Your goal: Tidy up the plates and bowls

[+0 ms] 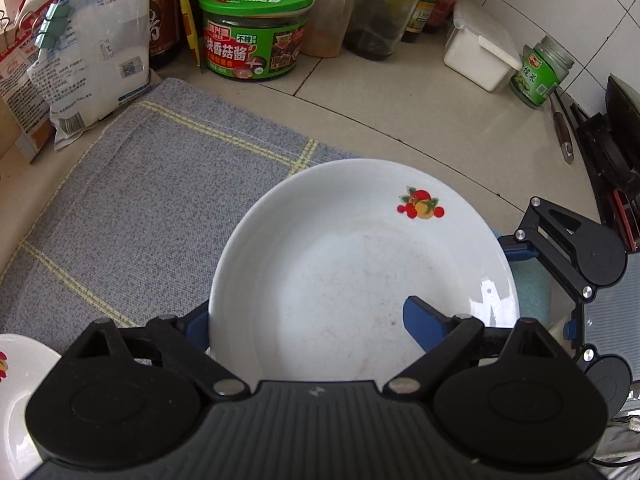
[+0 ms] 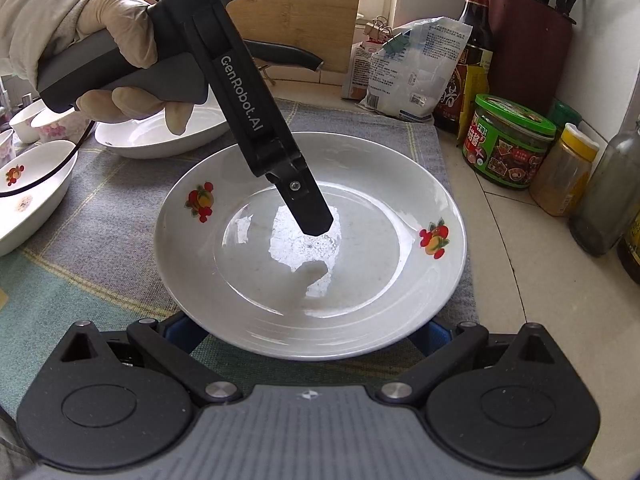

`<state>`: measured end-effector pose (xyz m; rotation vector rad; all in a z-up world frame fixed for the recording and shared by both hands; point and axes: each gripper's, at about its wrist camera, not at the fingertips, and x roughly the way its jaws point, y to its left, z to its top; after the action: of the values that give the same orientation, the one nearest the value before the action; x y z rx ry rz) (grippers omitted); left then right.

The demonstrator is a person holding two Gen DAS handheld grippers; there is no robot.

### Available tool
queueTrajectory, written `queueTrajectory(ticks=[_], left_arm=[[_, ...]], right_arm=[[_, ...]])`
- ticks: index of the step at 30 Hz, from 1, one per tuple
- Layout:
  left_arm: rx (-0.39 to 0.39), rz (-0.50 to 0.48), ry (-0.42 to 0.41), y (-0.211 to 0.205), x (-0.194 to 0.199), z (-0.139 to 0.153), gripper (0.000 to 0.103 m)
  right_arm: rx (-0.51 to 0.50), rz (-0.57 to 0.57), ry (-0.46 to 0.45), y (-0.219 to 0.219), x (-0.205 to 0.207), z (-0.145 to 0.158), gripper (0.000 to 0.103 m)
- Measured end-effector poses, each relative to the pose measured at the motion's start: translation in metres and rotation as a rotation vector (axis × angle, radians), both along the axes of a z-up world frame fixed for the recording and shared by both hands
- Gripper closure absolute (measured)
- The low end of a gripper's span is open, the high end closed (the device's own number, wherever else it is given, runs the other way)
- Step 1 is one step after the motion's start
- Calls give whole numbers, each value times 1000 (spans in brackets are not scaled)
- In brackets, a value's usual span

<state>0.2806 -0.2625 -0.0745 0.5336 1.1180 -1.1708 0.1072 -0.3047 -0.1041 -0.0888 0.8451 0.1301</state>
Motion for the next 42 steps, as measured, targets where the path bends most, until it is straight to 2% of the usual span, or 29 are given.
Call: queueTrajectory(ticks=[16,22,27,33,37,42], left_arm=[[-4,-3,-42,-2,0,-6,8],[-27,31,-81,12,-4,6,8],[-75,69,-136,33,-14,24,8],[-159,143,-236,67,-50,42,7],[-205,188,-312,86,-89,48,5],[-223,251,-326,106,-130,48,5]], right_arm=[[22,-27,10,-1,3,-5,0],[38,-51,12,-3,-8,1,0],[0,-70,28,3,-19,5,0],[-21,-93,6,13,-36,10,0],[-45,-111,-4,21,-40,10,0],[-45,-79,-18,32,-47,13,0]])
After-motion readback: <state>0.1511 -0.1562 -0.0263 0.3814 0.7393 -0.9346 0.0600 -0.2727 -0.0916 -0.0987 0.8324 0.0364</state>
